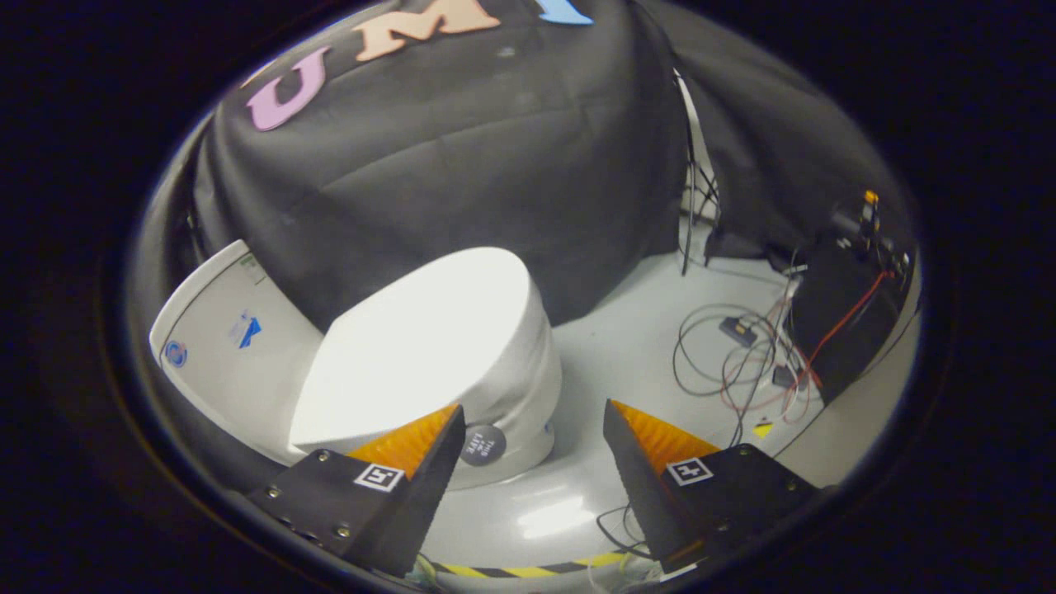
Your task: Open the toilet lid.
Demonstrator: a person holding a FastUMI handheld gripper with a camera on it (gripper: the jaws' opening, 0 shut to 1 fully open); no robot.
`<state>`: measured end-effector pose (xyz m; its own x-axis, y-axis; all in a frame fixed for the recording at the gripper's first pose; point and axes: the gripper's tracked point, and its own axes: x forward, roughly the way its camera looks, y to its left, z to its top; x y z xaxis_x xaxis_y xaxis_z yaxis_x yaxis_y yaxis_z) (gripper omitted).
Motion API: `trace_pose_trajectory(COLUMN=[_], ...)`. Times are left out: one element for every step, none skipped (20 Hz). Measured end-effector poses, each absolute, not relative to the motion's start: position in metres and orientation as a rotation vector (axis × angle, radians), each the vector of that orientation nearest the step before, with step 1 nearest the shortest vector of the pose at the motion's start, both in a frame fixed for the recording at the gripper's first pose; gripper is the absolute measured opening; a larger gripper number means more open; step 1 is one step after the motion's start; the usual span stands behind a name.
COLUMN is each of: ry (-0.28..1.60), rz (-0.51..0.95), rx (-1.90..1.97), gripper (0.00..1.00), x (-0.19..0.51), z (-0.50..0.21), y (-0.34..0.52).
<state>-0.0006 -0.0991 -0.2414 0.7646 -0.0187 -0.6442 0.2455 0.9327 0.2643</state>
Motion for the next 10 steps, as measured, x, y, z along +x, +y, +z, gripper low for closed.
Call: trace_pose_trajectory(ry=[0.712,0.735,0.759,0.778,0.803,0.818,0.833,0.840,0.851,0.859], rz=[-0.152,-0.154,-0.151,-0.147,-0.145,-0.142,-0.147,-0.146,-0.134,-0.125], rx=[0.380,0.418,0.461,0.509,0.550,0.589,0.625,0.658,0.689,0.715], gripper=[0.99,0.99,1.00,0.99,0.99,0.98,0.98,0.98,0.98,0.98], x=[-0.002,-0.004,-0.005,-0.007,-0.009,-0.010,-0.010,-0.009,-0.009,-0.008], z=[-0.248,-0.254,-0.260,-0.265,-0.271,-0.275,-0.278,-0.279,-0.281,-0.282], y=[-0.098,-0.097,-0.093,-0.089,-0.083,-0.079,-0.077,-0.073,-0.065,-0.058])
